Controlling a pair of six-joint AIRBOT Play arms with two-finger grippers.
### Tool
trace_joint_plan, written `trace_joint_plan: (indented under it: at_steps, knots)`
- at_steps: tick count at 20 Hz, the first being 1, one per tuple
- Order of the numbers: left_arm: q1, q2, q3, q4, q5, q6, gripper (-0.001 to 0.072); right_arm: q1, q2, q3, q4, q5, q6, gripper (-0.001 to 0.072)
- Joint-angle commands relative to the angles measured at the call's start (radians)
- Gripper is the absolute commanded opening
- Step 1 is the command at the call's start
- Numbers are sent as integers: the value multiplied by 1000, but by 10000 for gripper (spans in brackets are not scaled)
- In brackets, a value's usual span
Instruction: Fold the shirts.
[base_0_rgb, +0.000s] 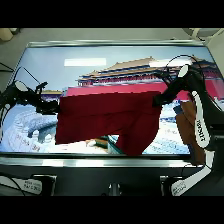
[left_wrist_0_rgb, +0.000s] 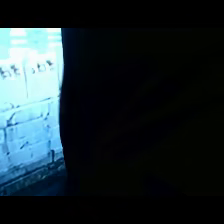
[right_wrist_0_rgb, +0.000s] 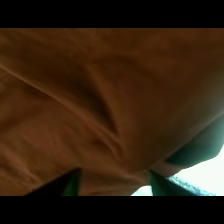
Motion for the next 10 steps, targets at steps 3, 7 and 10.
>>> trace_joint_plan:
  at_steps: [3, 7, 10]
  knots:
    - [84, 79, 47, -18, -148, -10, 508, -111, 108, 16, 19, 156, -9, 464]
    - [127, 297, -300, -18, -60, 33, 507, -137, 303, -287, -89, 93, -19, 421]
    - [128, 455, -604, -19, 82, 93, 506, -137, 447, -552, -41, -6, -64, 420]
